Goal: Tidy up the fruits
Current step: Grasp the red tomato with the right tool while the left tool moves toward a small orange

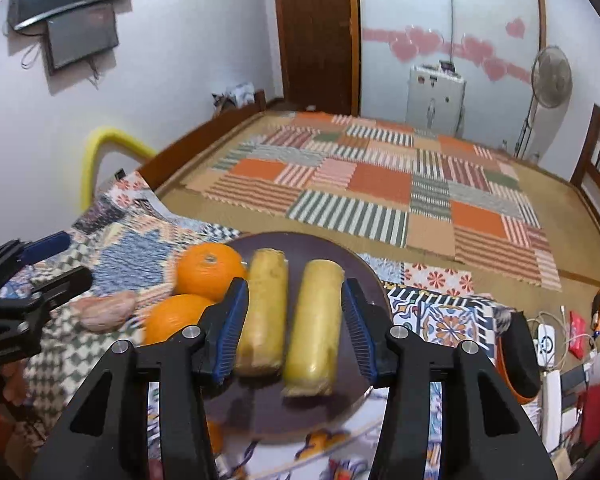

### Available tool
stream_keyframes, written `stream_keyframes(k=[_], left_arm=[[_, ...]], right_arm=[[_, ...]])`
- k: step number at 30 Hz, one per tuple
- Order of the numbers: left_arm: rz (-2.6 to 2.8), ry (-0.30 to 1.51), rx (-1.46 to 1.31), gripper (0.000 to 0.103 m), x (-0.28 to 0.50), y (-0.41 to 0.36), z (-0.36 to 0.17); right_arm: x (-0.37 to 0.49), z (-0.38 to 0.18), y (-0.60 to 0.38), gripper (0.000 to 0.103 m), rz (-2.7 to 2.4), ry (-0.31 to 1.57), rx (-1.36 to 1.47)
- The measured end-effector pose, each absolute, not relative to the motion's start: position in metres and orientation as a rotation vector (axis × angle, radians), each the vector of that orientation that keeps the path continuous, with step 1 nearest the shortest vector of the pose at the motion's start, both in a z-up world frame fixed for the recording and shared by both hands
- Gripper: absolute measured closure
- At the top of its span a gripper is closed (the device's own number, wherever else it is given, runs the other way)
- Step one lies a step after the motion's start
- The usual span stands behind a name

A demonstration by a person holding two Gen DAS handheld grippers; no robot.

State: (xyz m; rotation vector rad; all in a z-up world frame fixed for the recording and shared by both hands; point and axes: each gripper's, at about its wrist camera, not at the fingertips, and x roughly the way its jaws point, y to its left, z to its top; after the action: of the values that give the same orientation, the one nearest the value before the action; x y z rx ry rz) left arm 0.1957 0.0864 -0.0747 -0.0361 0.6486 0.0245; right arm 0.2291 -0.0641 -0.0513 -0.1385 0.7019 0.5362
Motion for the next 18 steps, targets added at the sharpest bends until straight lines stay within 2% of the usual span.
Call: stream_keyframes(k=[5, 9, 18], left_arm=[[0.022, 0.635, -0.032, 0.03, 0.167, 0.086, -0.063], [0.011, 0.632, -0.042, 0.03, 0.142, 0.085, -0.058], [0.007, 0.641, -0.045, 0.03, 0.08, 0.089, -0.066]], right_arm=[[0.186, -0.031, -0.069, 0.058, 0.56, 0.636, -0.121], [0.152, -0.027, -0.068, 0.052, 0.572, 0.594, -0.121], [0.102, -0.051, -0.055, 0.05, 0.62, 0.606, -0.139]])
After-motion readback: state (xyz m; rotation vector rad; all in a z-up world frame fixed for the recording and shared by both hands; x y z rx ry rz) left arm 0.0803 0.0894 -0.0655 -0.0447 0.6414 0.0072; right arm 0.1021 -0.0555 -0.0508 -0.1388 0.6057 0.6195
